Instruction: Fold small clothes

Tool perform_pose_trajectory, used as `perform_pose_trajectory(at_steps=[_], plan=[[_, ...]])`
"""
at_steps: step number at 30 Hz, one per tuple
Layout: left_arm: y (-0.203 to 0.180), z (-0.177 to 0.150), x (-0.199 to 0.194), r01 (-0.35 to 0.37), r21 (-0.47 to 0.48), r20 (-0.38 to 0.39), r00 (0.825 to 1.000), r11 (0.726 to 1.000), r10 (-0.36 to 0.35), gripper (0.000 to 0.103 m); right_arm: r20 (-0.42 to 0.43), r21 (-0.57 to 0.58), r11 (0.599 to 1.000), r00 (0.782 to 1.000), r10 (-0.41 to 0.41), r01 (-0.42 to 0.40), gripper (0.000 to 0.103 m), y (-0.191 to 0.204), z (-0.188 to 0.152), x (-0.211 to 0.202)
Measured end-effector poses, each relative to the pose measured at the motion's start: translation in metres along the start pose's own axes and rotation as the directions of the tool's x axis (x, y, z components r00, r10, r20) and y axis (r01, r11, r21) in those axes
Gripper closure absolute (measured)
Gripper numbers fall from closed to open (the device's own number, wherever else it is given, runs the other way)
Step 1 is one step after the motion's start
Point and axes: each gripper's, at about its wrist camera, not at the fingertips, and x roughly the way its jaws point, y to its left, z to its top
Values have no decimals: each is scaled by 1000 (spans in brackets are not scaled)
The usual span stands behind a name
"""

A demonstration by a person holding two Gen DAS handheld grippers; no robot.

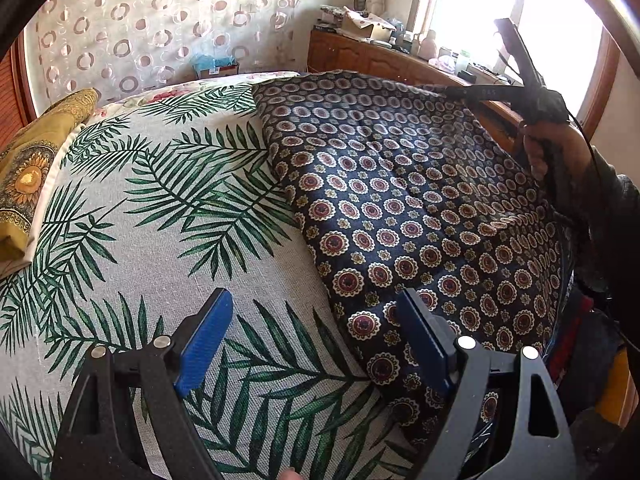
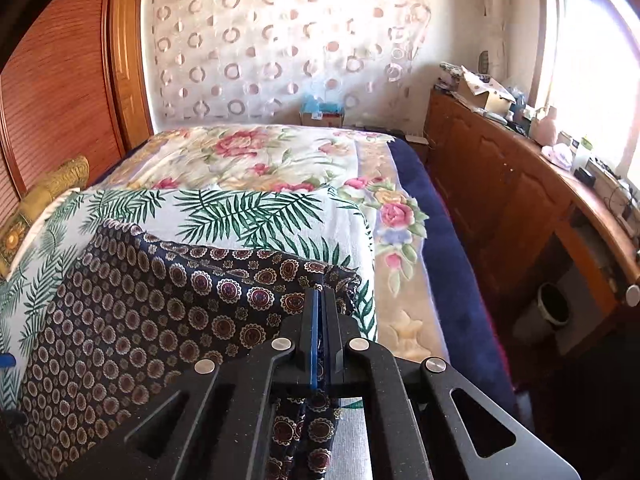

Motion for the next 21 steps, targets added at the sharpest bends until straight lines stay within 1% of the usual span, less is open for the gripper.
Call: perform_pose_trajectory(at_steps=[2, 3, 4, 5, 6, 7, 8, 9, 11, 13, 16, 21], plan=[[-1, 0, 0, 1, 3, -1, 1000, 1000, -1, 19, -11, -5, 1000, 1000, 1, -1, 101, 3, -2, -3], [-1, 1, -1, 1, 4, 0, 1000, 1000, -1, 19, -14, -14, 1000, 1000, 9, -9, 93, 4, -3, -6], [-1, 1, -1, 3, 5, 1, 1000, 1000, -3, 19, -17, -23, 1000, 1000, 9, -10, 88, 5, -5, -9], [-1, 1, -1, 5, 5, 2, 1000, 1000, -5, 19, -18, -30, 1000, 1000, 6, -7, 76, 7, -8, -14], [-2, 2, -1, 5, 6, 1, 1000, 1000, -5, 19, -16, -36, 999, 1000, 10, -11, 67, 9, -12, -20], [-2, 1, -2, 5, 6, 1, 1000, 1000, -5, 19, -14, -42, 999, 1000, 17, -17, 62, 11, -16, -27], [-2, 1, -2, 6, 5, 2, 1000, 1000, -6, 19, -13, -46, 999, 1000, 25, -26, 55, 14, -22, -33], [-1, 1, -2, 8, 5, 3, 1000, 1000, -8, 19, -12, -49, 998, 999, 38, -39, 51, 16, -30, -42], [-1, 1, -2, 8, 5, 3, 1000, 1000, -8, 19, -15, -52, 998, 999, 43, -44, 48, 21, -47, -58], [-1, 2, -2, 9, 4, 3, 1000, 1000, -9, 19, -16, -53, 998, 999, 40, -41, 48, 24, -63, -75], [-1, 2, -2, 10, 5, 2, 1000, 1000, -10, 19, -43, -33, 998, 998, 48, -49, 48, 28, -87, -95], [-2, 1, -3, 11, 9, -3, 1000, 1000, -11, 19, -84, -1, 999, 996, 40, -41, 48, 31, -118, -114]])
